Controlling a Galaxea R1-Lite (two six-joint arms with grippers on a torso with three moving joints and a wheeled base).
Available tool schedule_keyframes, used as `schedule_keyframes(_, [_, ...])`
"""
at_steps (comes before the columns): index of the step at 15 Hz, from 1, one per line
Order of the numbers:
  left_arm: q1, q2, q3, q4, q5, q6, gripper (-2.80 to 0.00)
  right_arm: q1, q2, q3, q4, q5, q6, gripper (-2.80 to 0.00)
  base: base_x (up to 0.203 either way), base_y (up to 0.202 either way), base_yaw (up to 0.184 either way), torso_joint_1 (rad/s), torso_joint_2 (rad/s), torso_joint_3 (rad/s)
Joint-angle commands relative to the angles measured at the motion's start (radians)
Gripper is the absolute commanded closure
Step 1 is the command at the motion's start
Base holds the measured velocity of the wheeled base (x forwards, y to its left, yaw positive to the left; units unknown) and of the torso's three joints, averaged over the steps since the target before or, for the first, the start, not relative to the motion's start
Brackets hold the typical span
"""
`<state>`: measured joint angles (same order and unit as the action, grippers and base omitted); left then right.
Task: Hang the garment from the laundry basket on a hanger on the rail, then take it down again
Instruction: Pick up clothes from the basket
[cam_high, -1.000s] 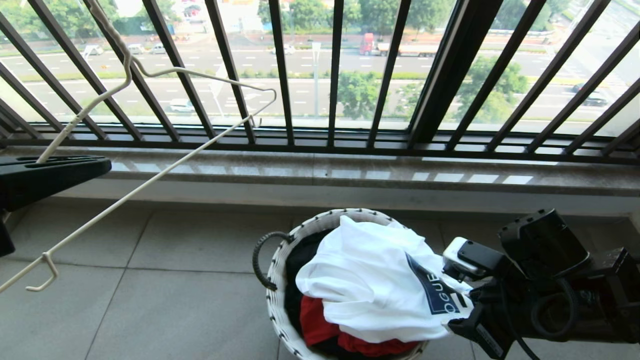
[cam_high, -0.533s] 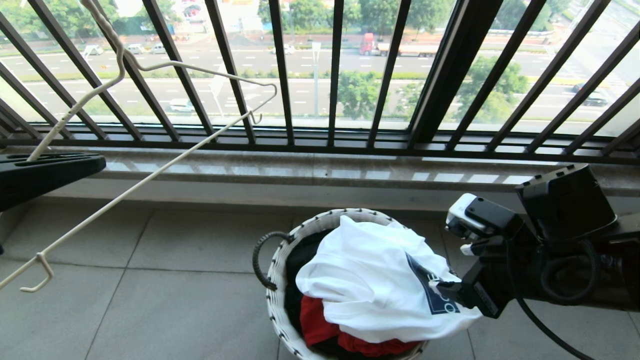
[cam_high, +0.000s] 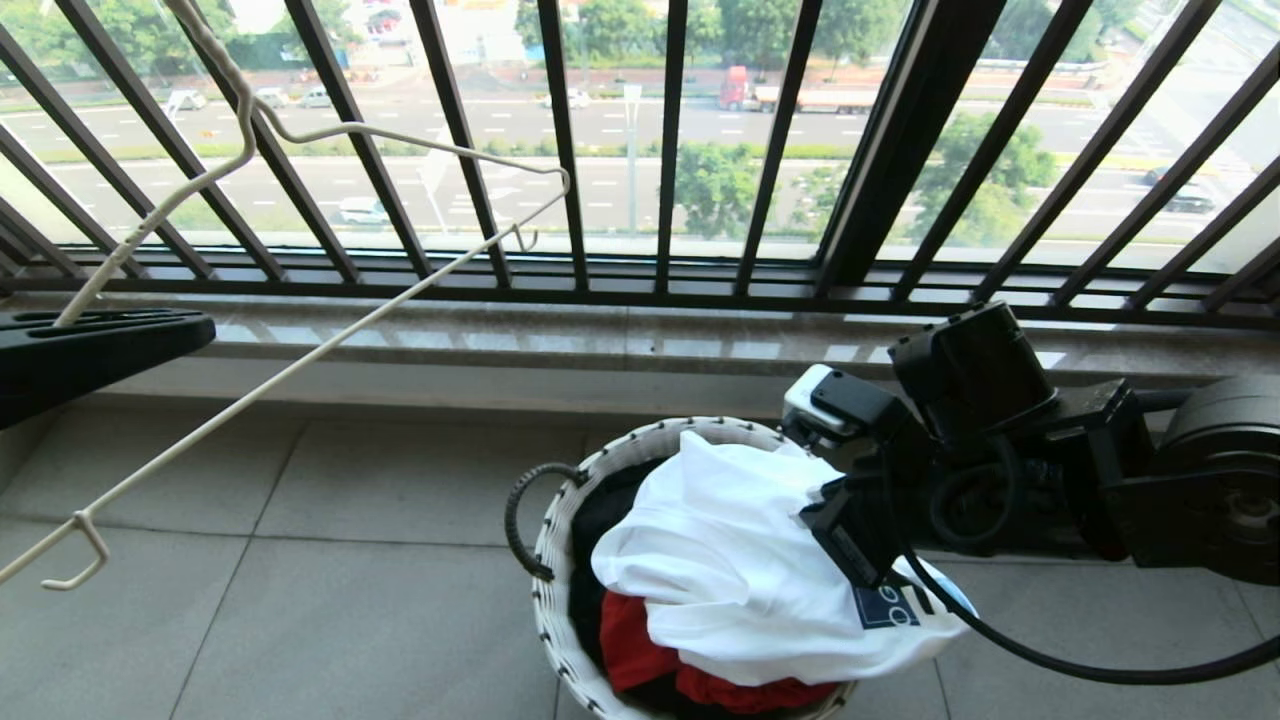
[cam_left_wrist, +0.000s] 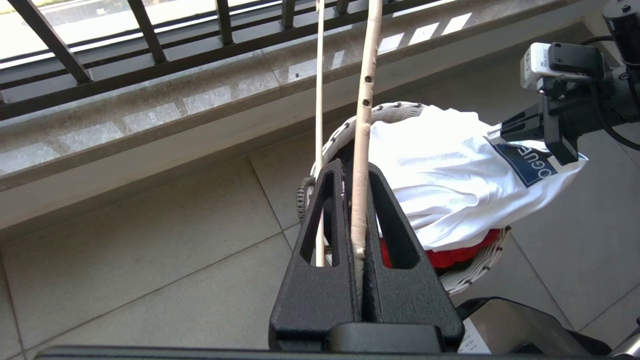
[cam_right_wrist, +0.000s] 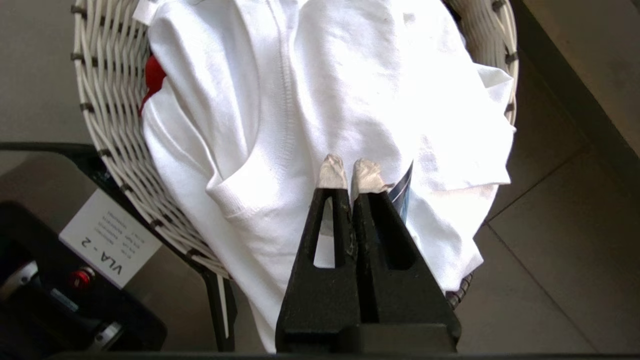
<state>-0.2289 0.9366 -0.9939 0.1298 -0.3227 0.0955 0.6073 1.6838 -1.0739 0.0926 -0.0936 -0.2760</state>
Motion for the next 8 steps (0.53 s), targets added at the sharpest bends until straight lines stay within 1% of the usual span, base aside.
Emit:
schedule_keyframes(1, [-0.001, -0.01, 0.0, 0.001, -0.006, 0.001, 0.0, 0.028, 0.141, -0.1, -0.001, 0.004, -0.001, 0.0, 0.0, 0.0, 0.0, 0.0, 0.0, 0.0])
schedule_keyframes(4, [-0.001, -0.018, -0.002, -0.001, -0.006, 0.001, 0.0, 0.114, 0.225, -0.161, -0.001, 0.006, 0.003, 0.0, 0.0, 0.0, 0.0, 0.0, 0.0, 0.0])
schedule_keyframes(7, [0.0, -0.02, -0.003, -0.002, -0.003, 0.0, 0.0, 0.14, 0.312, -0.177, -0.027, 0.002, 0.004, 0.0, 0.0, 0.0, 0.0, 0.0, 0.0, 0.0])
schedule_keyframes(8, [-0.001, -0.024, -0.003, -0.002, -0.003, 0.0, 0.0, 0.151, 0.33, -0.178, -0.075, -0.002, 0.001, -1.14, 0.0, 0.0, 0.0, 0.0, 0.0, 0.0])
